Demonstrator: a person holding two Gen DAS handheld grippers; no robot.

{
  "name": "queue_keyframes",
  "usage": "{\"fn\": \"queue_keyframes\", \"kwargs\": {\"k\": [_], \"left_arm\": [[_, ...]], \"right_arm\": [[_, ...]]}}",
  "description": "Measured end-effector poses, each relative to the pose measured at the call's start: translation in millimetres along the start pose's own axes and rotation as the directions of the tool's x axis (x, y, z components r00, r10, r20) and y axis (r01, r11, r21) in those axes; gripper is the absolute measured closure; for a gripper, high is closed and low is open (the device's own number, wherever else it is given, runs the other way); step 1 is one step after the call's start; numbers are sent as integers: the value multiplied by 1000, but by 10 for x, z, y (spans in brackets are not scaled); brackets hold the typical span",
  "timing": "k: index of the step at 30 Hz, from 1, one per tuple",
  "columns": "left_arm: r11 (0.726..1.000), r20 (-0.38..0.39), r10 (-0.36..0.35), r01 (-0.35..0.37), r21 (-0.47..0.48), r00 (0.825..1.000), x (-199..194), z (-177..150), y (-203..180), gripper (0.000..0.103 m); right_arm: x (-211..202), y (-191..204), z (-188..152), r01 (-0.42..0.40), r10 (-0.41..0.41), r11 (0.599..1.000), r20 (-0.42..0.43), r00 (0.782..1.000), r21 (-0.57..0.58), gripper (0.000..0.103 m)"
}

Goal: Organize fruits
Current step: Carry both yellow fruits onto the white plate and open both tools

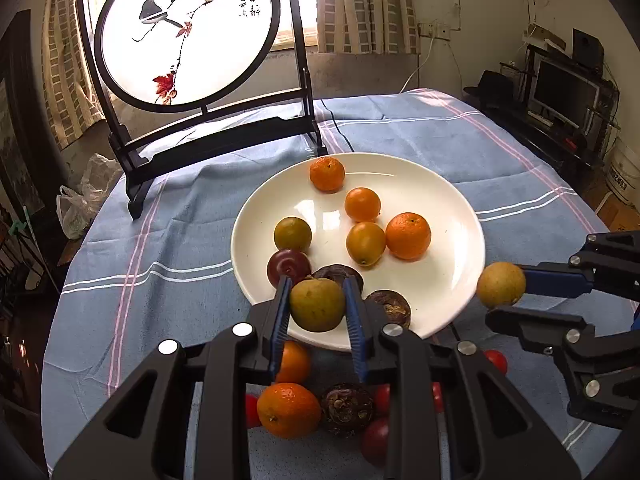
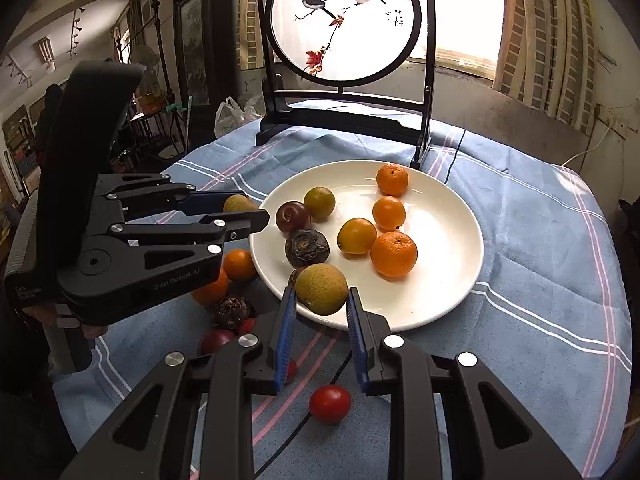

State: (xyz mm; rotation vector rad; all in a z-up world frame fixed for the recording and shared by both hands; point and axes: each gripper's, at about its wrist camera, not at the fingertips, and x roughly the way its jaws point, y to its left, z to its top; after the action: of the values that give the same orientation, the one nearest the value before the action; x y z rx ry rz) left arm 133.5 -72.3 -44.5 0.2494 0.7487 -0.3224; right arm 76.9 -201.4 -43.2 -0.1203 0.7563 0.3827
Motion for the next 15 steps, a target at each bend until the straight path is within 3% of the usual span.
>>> {"fn": "queue_keyframes", "kwargs": {"k": [15], "left_arm": [[1000, -32, 5, -5, 7, 999, 195, 3, 26, 77]], "right_arm": [[216, -45, -30, -19, 19, 1000, -45, 999, 1, 77]]}}
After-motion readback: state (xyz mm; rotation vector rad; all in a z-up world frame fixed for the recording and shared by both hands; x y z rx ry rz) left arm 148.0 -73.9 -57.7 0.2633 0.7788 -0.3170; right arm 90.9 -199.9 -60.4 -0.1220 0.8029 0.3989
